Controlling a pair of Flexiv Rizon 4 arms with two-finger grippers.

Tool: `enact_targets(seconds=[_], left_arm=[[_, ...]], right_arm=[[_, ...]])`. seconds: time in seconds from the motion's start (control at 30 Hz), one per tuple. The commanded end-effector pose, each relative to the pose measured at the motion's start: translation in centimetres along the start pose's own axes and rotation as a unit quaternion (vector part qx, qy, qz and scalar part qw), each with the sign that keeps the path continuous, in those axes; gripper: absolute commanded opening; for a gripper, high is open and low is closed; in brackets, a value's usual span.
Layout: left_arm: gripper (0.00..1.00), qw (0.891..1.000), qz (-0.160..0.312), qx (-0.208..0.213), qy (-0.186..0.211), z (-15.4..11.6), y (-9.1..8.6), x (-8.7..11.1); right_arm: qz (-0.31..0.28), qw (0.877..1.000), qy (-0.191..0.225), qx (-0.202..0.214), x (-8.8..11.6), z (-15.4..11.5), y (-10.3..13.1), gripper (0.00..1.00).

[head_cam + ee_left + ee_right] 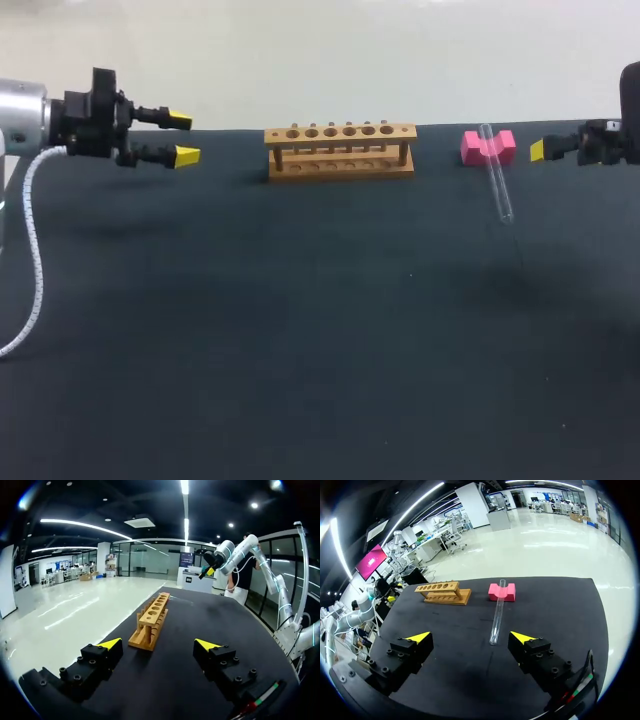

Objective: Grasp the test tube, adjust it, and insert it.

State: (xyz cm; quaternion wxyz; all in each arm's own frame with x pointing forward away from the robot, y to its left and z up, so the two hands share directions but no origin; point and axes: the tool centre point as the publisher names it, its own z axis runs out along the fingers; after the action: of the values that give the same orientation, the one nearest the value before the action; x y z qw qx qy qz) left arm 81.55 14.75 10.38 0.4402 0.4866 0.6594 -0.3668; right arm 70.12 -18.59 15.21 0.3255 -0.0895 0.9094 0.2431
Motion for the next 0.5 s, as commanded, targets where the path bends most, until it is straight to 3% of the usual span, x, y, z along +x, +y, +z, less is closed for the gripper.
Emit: enact_targets(seconds=[0.03,0.5], left_arm=[[1.0,1.0,0.002,0.001,-0.004,0.85,0.68,0.19],[1.0,1.0,-0.016,-0.008,-0.003,1.16,0.89,0.33]], right_arm=[[0.0,1.0,0.003,0.0,-0.14,-0.07,0.0,1.0],[0.0,1.0,0.003,0.0,-0.14,-0.07,0.0,1.0]])
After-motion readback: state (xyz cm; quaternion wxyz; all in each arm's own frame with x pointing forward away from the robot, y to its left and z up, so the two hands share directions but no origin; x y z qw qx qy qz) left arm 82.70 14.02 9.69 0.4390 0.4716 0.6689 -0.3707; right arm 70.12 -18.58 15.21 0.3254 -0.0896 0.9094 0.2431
